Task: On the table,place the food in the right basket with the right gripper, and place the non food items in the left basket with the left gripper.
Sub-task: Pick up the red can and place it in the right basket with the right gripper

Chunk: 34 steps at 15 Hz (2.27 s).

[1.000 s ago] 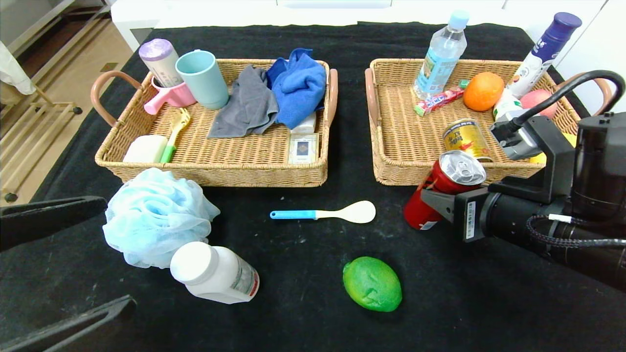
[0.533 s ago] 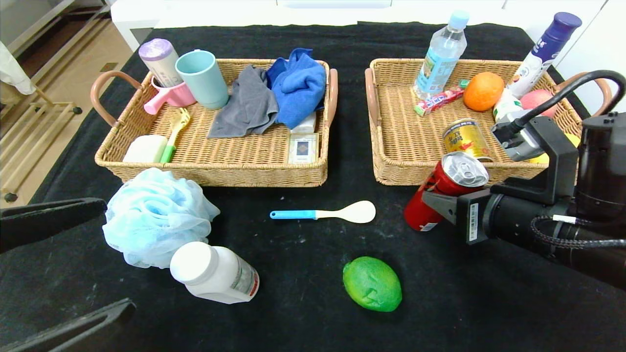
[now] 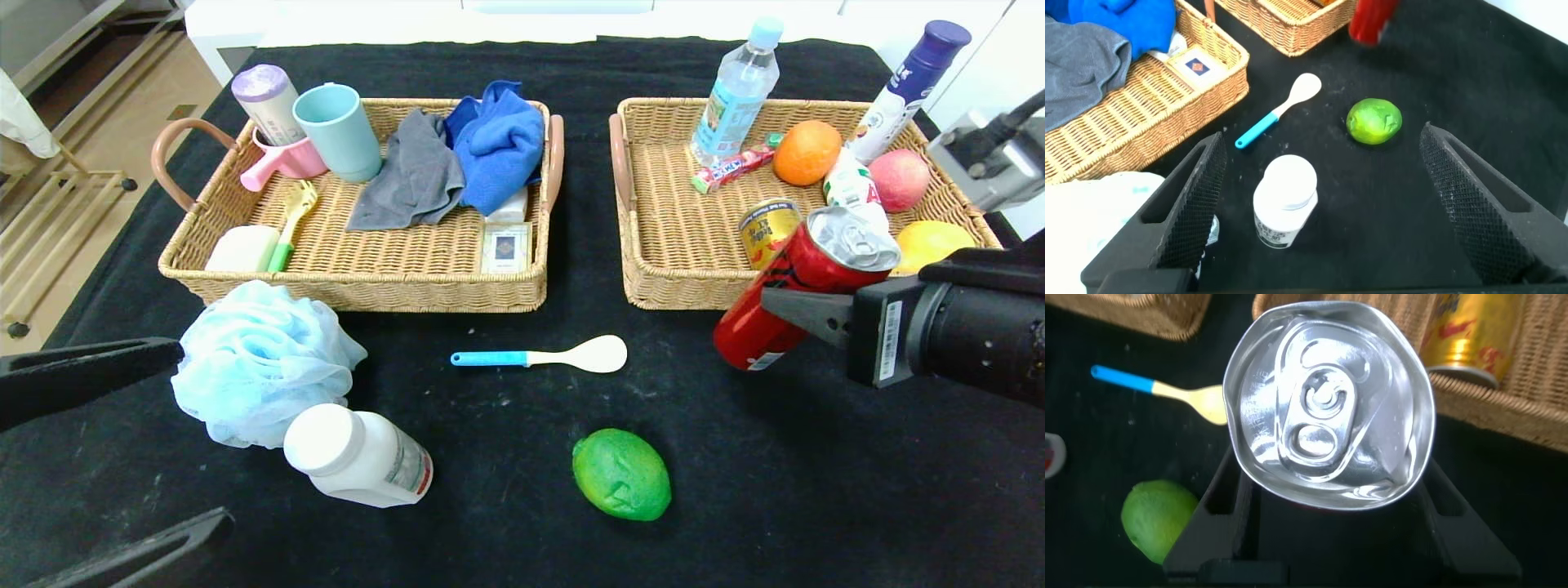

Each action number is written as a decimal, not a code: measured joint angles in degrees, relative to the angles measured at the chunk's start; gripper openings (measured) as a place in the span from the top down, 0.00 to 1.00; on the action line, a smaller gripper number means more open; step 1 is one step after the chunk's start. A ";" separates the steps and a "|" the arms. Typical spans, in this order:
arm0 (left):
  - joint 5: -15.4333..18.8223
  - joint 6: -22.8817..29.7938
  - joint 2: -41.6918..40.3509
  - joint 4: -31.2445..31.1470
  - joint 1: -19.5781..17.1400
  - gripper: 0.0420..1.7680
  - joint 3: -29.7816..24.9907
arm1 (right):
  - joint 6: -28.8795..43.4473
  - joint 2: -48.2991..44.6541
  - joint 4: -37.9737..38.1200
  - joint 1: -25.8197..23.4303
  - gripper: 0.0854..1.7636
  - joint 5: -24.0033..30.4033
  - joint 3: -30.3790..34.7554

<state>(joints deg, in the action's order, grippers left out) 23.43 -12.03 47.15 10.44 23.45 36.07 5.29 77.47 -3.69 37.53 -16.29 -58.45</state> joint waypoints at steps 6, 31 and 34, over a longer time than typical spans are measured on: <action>0.05 -0.54 -0.02 -0.05 0.07 0.03 -0.22 | -2.07 2.73 0.15 -0.63 0.47 -0.05 -13.31; 0.07 -1.52 -1.49 -0.07 0.55 0.03 0.30 | -2.24 32.48 0.61 -12.31 0.47 0.30 -42.18; 0.07 -1.89 -1.60 -0.07 0.55 0.03 0.30 | -2.29 33.02 0.43 -12.70 0.47 0.24 -42.37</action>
<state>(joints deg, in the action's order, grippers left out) 23.50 -13.92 45.56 10.36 24.00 36.38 3.00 110.50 -3.27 24.83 -16.04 -100.83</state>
